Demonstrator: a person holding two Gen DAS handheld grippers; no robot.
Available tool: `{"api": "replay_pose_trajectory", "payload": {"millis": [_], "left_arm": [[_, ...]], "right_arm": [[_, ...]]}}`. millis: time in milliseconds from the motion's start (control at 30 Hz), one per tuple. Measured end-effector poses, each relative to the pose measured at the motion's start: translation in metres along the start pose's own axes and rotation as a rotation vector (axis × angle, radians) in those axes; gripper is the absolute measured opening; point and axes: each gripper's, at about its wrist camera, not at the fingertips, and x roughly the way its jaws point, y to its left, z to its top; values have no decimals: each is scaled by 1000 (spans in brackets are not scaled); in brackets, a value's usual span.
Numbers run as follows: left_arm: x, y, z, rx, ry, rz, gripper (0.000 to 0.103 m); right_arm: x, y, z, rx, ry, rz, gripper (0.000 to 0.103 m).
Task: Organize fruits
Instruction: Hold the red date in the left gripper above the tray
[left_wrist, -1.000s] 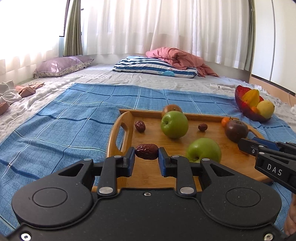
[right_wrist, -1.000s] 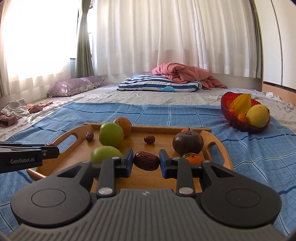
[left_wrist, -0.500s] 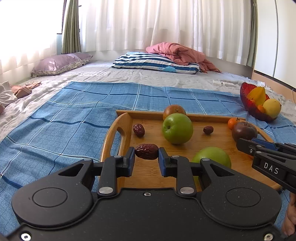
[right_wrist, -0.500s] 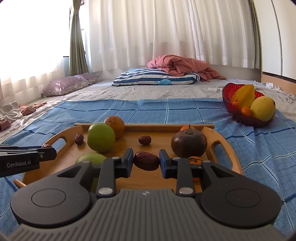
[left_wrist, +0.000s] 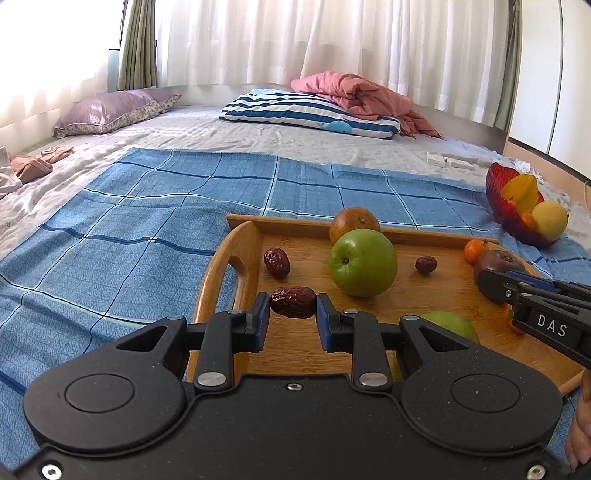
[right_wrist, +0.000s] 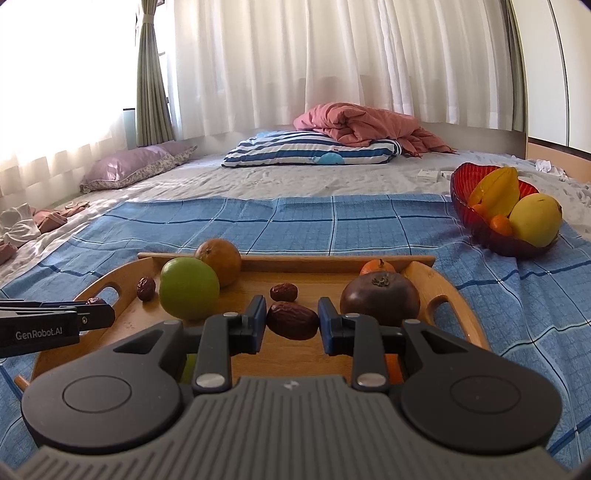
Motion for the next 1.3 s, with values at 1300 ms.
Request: {"api": "replay_pose_trajectory", "payload": {"millis": [1300], "left_arm": [[38, -8, -11, 33, 38, 39, 26]], "right_arm": [[37, 1, -8, 13, 75, -10, 36]]}}
